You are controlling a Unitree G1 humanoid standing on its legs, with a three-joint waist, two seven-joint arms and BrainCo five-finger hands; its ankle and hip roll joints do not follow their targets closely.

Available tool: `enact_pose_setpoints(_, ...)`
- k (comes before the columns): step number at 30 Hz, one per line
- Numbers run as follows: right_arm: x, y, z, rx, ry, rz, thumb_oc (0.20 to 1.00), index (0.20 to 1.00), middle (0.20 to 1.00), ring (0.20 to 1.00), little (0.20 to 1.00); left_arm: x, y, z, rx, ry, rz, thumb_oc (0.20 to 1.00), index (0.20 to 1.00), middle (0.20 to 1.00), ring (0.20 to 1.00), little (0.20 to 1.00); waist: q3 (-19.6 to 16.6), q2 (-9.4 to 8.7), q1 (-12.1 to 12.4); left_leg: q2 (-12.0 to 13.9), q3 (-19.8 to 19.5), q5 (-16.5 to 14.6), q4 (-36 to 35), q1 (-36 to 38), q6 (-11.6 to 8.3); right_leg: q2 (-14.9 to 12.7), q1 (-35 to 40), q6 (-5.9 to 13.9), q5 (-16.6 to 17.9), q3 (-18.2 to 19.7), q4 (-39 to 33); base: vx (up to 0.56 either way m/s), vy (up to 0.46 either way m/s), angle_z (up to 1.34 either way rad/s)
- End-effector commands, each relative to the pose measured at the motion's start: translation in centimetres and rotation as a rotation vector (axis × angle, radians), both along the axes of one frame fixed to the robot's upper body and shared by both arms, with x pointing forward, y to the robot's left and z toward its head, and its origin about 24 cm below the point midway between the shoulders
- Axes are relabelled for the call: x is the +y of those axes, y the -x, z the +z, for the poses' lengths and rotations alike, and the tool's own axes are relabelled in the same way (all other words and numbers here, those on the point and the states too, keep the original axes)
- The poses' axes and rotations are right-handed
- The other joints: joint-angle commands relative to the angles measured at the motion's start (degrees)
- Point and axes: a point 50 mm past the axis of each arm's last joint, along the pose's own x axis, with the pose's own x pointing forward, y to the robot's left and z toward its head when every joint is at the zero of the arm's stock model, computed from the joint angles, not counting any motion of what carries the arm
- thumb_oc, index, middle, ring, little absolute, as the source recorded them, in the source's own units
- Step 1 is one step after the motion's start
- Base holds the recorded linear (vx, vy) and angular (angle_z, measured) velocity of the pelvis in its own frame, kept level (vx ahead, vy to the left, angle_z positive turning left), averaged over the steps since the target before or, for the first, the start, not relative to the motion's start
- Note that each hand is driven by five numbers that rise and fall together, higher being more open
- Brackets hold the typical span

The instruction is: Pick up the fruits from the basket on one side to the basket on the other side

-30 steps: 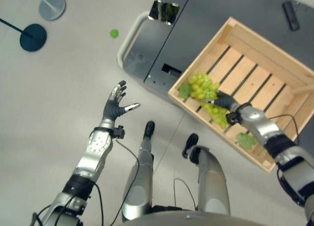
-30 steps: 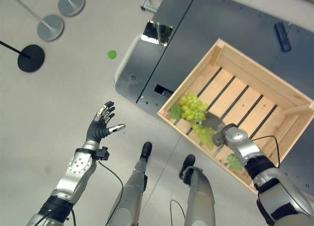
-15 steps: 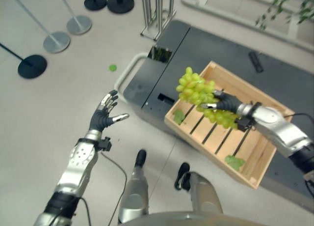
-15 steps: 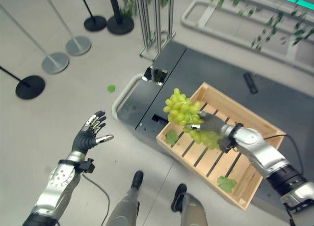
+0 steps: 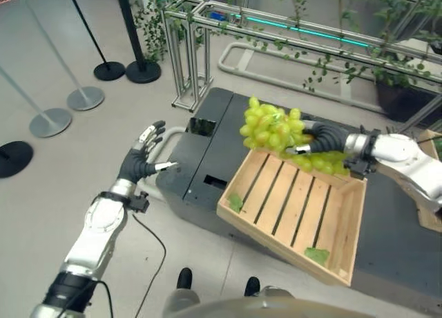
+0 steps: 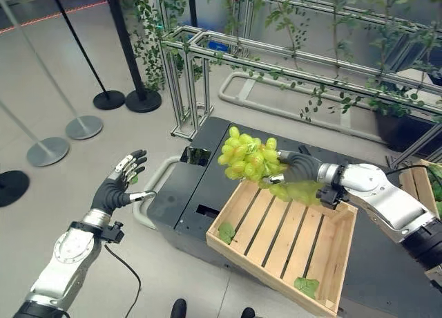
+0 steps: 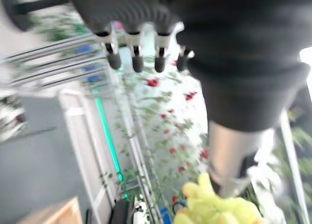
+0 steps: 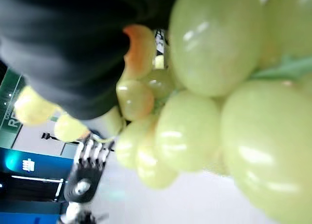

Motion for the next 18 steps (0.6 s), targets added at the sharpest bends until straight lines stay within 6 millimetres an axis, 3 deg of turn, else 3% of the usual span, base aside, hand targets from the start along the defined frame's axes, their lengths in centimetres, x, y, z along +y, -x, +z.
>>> enact_pose_setpoints(1,2.9,-0.3,2.2,-0.023,-0.159,0.099,0.2,0.2,0.2,0.2,0.2,-0.3,0.0,3.1,-0.173,-0.128,-0.017,1.0,1.0,1.0,1.0,1.0,-3.66,-2.92,-1.33,-1.67,2.26,-4.51,0.38,3.02,0.81,-1.28,3.49,4.86,4.29,0.69,-7.12,0.03,0.024,-0.05)
enact_pose_setpoints(9,4.9,0.3,0.6,0.094,-0.151,0.179,0.2,0.2,0.2,0.2,0.2,-2.8,-0.8,6.9,-0.321,-0.422,-0.142,1.0,1.0,1.0,1.0,1.0,-3.58,-3.51,-2.61,-1.32,3.19,-4.98,0.11,3.98,1.01,-1.11,3.4,5.03,4.18,1.7,-6.54,0.02,0.011,-0.08)
enact_pose_setpoints(15,6.5,1.0,-0.8,0.18,-0.152,0.244,0.2,0.2,0.2,0.2,0.2,-7.2,-1.0,9.1,-0.409,-0.636,-0.373,1.0,1.0,1.0,1.0,1.0,-2.97,-5.11,-3.33,-0.88,3.42,-5.12,-0.17,4.47,0.96,-0.88,3.56,5.25,4.11,1.96,-6.4,0.0,-0.006,0.0)
enact_pose_setpoints(18,7.2,1.1,-0.8,0.194,-0.162,0.267,0.2,0.2,0.2,0.2,0.2,-8.3,-0.8,9.6,-0.425,-0.72,-0.444,1.0,1.0,1.0,1.0,1.0,-2.77,-5.58,-3.34,-0.78,3.56,-5.2,-0.2,4.63,0.94,-0.79,3.68,5.29,4.22,2.22,-6.64,0.0,0.0,0.0)
